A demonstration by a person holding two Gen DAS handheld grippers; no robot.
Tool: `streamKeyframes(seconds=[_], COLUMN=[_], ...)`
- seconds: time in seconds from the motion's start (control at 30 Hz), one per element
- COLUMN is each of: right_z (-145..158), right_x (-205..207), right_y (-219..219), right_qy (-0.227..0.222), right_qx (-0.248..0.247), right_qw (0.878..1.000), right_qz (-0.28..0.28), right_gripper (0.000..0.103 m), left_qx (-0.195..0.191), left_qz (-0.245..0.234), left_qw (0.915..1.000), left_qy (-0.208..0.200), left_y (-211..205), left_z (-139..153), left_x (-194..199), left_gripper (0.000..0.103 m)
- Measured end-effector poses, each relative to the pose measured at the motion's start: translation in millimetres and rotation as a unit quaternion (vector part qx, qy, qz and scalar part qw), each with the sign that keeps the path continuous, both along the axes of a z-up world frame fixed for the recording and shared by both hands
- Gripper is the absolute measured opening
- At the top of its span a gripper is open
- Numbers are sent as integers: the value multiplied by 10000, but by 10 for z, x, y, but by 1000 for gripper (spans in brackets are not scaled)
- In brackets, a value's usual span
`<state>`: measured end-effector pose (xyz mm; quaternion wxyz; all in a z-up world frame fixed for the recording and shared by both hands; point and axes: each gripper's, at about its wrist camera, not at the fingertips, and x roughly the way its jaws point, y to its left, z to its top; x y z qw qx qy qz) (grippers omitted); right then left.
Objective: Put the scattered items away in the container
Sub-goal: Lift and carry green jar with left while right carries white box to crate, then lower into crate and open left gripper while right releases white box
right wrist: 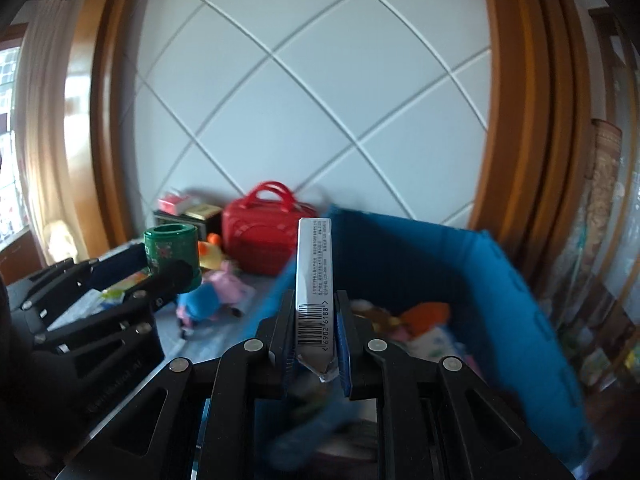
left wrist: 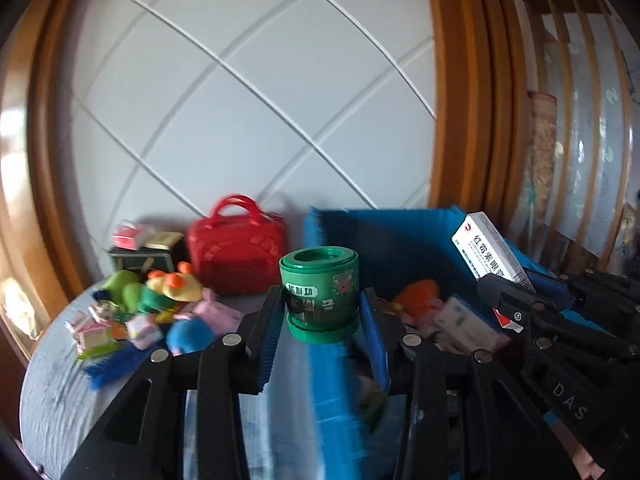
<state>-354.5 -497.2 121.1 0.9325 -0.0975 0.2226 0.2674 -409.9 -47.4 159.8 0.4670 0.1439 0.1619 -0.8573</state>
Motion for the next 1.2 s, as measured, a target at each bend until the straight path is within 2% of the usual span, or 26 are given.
streamKeyframes(seconds=[0.1, 0.2, 0.27, 0.4, 0.53, 0.63, 0.8, 1.0, 1.1, 1.2], right_z=[-96, -273, -396, -675, -1039, -1150, -1389, -1627, -1650, -1682], right_x=[392, 821, 1087, 1463, 1696, 1725, 1889, 2078, 2059, 2086], right_y=[-359, -623, -678, -707, -615, -552, -467, -409, -359, -323], right_qy=[160, 582, 932, 1635, 2628, 2867, 3257, 3618, 3599, 3623], right_qx=[-292, -520, -710, -946, -1262, -1473, -1844, -1880, -1961, -1996], right_qw=[9994, 9969, 9931, 9816, 9538, 9421, 9224, 9075, 9056, 9038], right_qz=[-123, -113, -7, 294, 726, 920, 951, 1013, 1092, 1097], right_gripper=[18, 18, 18, 18, 18, 18, 18, 18, 18, 18], left_qx=[407, 1012, 1451, 2116, 2667, 3128, 3545, 3818, 4046, 4146], left_qz=[-145, -336, -422, -564, -690, -749, -889, -913, -953, -857], left_qw=[9983, 9909, 9814, 9601, 9361, 9205, 8991, 8866, 8789, 8774], left_qy=[-388, -817, -1180, -1737, -2186, -2220, -2408, -2446, -2339, -2259], left_y=[-85, -296, -449, -678, -805, -890, -941, -996, -1053, -1092], left_z=[-5, -129, -268, -556, -888, -1031, -1194, -1303, -1354, -1363], left_x=[-621, -1107, -1420, -1733, -1869, -1871, -1918, -1919, -1925, -1903], left_gripper=[38, 38, 38, 38, 38, 38, 38, 39, 55, 56])
